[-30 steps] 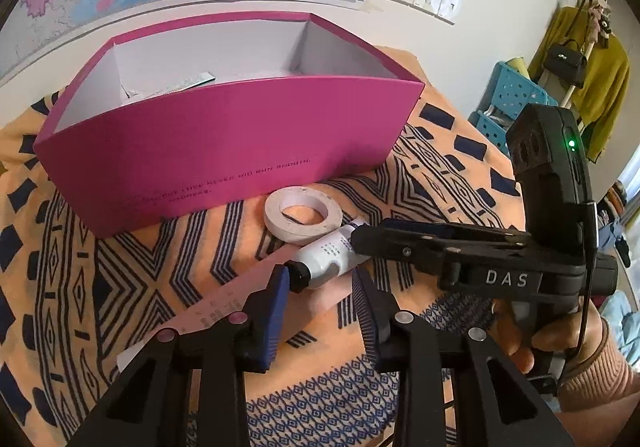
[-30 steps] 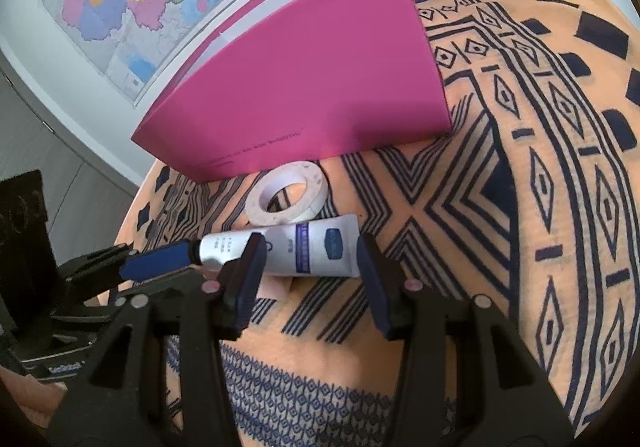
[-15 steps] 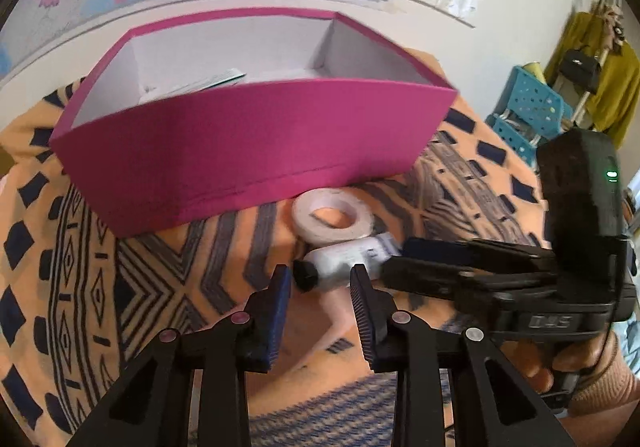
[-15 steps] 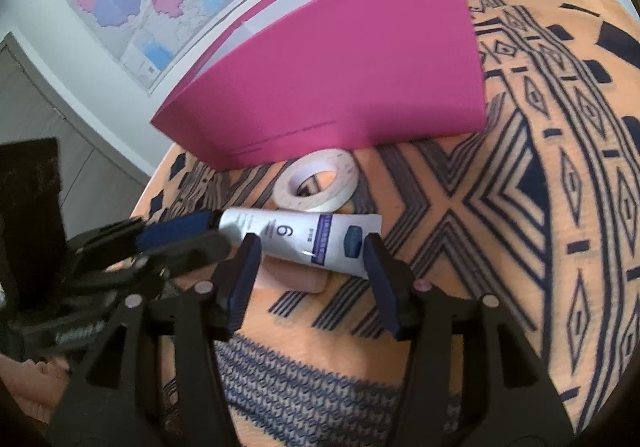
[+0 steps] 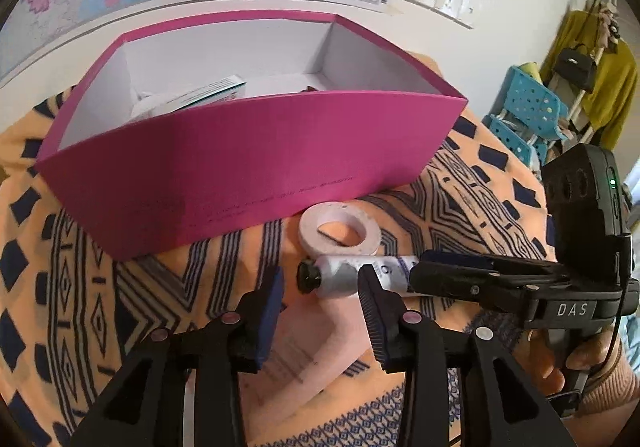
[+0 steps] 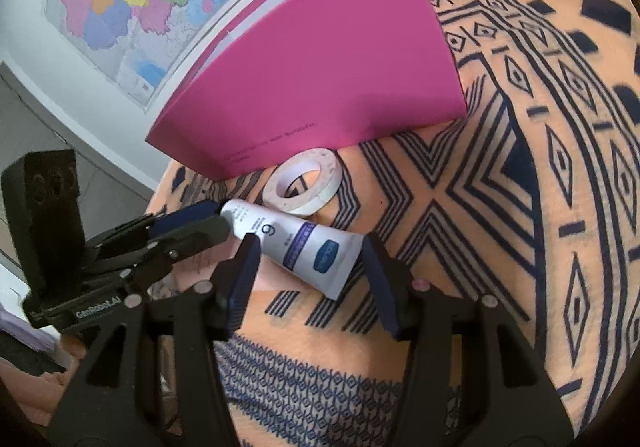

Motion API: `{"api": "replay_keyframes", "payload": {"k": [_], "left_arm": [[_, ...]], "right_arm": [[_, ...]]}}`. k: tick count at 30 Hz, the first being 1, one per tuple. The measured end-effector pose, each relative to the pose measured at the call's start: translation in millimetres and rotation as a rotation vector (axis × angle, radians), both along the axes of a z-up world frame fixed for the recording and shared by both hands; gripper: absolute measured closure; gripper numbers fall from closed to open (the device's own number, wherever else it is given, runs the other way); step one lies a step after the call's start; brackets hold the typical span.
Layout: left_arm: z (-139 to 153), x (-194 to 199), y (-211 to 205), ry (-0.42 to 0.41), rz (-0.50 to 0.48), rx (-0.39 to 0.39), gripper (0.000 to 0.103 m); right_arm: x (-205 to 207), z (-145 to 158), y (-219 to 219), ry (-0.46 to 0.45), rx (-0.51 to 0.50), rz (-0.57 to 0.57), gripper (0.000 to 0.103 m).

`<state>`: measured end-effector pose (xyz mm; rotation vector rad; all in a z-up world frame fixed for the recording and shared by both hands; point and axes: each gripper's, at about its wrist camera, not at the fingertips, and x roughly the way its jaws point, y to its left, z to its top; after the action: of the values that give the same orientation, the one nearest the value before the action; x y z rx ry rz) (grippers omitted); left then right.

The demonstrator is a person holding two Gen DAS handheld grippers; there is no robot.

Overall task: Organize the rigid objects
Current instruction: 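Lift the white tube off the cover with the right gripper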

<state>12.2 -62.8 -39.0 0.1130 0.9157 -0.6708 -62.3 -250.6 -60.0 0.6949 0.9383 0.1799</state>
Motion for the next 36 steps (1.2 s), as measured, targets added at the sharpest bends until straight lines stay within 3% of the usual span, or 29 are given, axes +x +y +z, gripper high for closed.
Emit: {"api": "replay_keyframes", "payload": {"k": [4,16,23,26,27,29,30,36], "left_arm": [[-2.5,4.5,-5.2,0.008,-0.039,0.003,0.064],[-1.9,0.7,-10.1,-0.005,-0.033,0.02,0.065],[4.3,-0.7,-4.9,0.016,-0.007,-0.025,0.065],[14.7,-2.4,-6.1,0.06,-0.052,-0.115,0.068],[22.3,-5.7,-11.9,0.033,-0.058,-0.106,0.071],[30.5,-9.0,-19.0,-0.034,-0.044,-0.059,0.071],[32.1,-7.3,-17.4,-0.026,-0.049,-0.076,0.071],[18.6,4.6,7.9,0.028,-0.009,-0.082,0.068]], "right_arm": [[-6.0,-3.4,-7.0,-0.002,0.064,-0.028,0.048],[-12.7,-2.1,-8.9,-0.012,0.09,-0.054,0.046],[-14.8,18.7,-2.7,-0.053,0.039,-0.055,0.046],[-13.2,30.2,-3.4,-0.083,0.047,-0.043,0.047],[-10.9,34.8,-2.2,-0.099,0.076,-0.025,0.048],[-5.2,50.1,7.1,-0.12,0.011,-0.013,0.048],[-2.4,58.6,10.9,-0.131,-0.05,-0.015,0.048],[-11.0,49.8,-19.9,-0.085,-0.071,-0.089,0.048]]}}
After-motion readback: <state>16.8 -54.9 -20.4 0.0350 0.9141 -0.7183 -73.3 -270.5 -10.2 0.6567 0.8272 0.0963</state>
